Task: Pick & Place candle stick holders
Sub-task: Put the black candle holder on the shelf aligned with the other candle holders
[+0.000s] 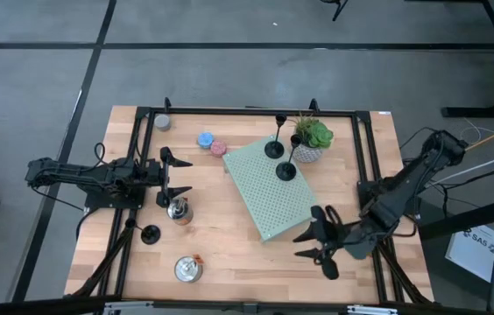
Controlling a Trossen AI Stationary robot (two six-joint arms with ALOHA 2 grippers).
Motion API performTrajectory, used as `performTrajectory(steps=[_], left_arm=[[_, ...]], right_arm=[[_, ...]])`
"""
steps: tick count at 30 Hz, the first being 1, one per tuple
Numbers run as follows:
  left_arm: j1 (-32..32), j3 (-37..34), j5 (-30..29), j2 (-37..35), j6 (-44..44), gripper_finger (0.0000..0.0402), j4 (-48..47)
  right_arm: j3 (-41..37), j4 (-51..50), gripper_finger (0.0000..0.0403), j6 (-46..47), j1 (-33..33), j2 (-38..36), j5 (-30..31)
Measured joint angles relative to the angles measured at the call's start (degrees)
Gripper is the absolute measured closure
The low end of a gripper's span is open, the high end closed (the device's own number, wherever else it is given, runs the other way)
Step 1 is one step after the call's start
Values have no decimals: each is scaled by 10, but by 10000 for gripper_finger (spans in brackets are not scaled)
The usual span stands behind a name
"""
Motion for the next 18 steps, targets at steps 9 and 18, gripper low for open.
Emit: performTrajectory(steps=[9, 18], left_arm=[[0, 0, 0, 0, 0, 34, 0], [0, 0, 0, 0, 0, 34, 0]], right_arm=[[0, 161, 231, -133, -34, 51, 78], [0, 302, 231, -257, -69, 82, 21]])
